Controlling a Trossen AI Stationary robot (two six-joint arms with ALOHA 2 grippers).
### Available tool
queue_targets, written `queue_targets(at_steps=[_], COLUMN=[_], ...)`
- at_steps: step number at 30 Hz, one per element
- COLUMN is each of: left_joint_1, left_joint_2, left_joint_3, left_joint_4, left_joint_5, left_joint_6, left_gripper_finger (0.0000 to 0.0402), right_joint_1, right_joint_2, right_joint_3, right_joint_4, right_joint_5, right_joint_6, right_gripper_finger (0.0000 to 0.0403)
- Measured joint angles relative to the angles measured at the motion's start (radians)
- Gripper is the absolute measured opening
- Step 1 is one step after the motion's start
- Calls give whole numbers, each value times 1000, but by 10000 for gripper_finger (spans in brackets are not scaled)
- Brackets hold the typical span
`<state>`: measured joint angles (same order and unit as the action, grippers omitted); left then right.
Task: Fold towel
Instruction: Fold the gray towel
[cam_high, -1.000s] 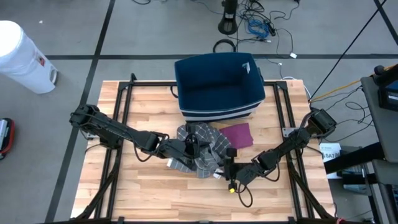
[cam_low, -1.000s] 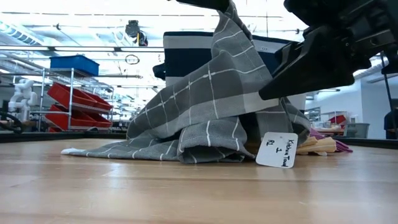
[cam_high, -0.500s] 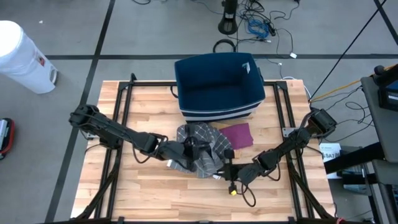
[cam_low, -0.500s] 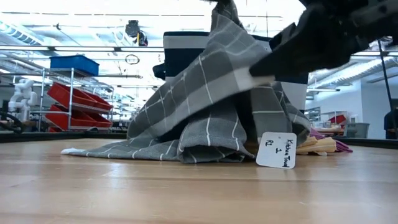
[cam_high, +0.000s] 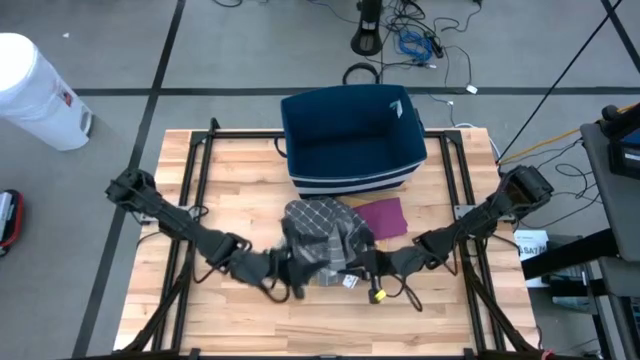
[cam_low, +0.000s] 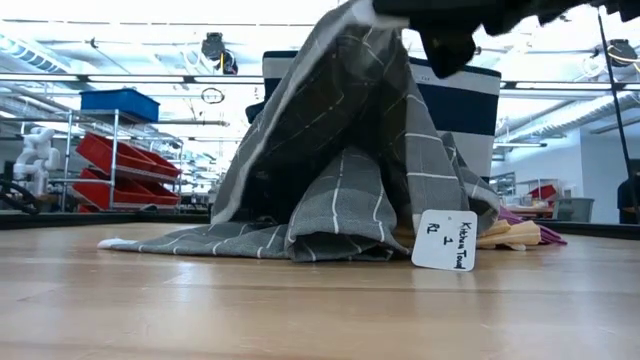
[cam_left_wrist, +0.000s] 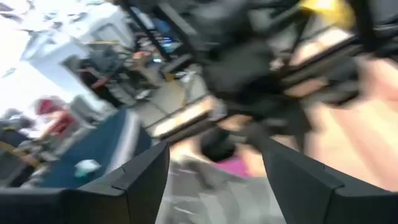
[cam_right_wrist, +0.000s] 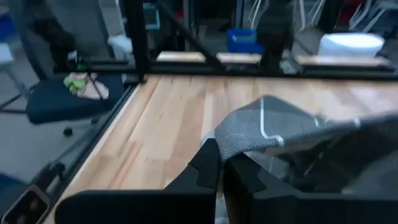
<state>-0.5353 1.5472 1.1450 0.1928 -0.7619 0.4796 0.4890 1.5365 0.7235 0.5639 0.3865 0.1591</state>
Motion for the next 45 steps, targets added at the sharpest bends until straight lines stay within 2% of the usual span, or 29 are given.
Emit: queue_targets(at_steps=[7, 14, 16, 19, 21, 25, 33, 37, 41, 45], left_joint_1=[-68, -58, -58, -67, -66, -57, -27, -20, -21, -21], left_joint_2=[36, 160, 181, 186, 186, 187, 198, 198, 198, 198], left_joint_3=[0, 0, -1, -1, -1, -1, -1, -1, -1, -1], left_joint_4=[-84, -80, -50, -3, -2, 4, 42, 49, 72, 74], left_joint_5=[-11, -118, -186, -398, -458, -399, -412, -432, -302, -304], left_joint_6=[-120, -131, -135, -131, -122, -108, -128, -115, -97, -101], left_gripper_finger=[248, 221, 219, 218, 218, 218, 212, 169, 120, 107], right_joint_1=[-50, -100, -107, -110, -110, -113, -117, -117, -117, -123], right_joint_2=[-39, -43, -43, -43, -43, -43, -43, -43, -43, -43], right_joint_3=[0, 0, 0, 0, 0, 0, 0, 0, 0, 0], right_joint_4=[70, 142, 146, 155, 154, 175, 174, 161, 138, 133], right_joint_5=[0, -19, -20, -22, -22, -23, -19, -18, 1, 15], right_joint_6=[-22, -14, -11, -10, -10, -14, -7, 2, 4, 6], right_gripper_finger=[0, 0, 0, 0, 0, 0, 0, 0, 0, 0])
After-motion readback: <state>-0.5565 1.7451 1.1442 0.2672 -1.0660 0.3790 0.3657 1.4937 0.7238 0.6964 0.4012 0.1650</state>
